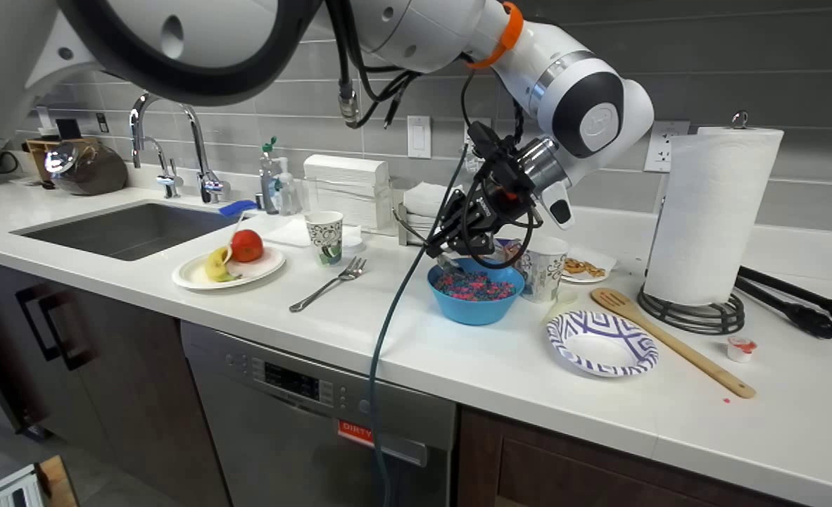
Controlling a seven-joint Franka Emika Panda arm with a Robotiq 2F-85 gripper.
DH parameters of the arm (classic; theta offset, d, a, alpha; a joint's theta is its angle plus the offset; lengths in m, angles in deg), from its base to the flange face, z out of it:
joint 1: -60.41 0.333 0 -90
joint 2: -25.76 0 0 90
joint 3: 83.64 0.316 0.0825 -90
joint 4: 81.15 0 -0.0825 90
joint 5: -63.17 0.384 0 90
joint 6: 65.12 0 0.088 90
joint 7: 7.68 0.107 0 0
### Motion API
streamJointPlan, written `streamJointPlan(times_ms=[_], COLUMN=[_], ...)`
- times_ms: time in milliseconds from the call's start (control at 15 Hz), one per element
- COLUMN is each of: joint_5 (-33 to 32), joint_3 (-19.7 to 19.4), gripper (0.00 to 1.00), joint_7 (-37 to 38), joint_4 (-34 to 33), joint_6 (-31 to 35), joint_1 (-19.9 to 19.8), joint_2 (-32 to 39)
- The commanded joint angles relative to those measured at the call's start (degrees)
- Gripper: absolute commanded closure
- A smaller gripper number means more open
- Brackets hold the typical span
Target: Transfer a spoonful of contents from the blue bowl to the right cup
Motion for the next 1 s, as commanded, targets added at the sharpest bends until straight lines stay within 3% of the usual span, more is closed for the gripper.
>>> streamJointPlan(times_ms=[0,933], joint_5=[2.53,11.90], joint_3=[-0.61,-0.23], gripper=[0.97,0.97], joint_7=[-1.90,-3.63], joint_4=[-2.11,-5.69], joint_6=[-0.95,-2.48], joint_1=[0.10,-2.69], joint_2=[1.73,8.53])
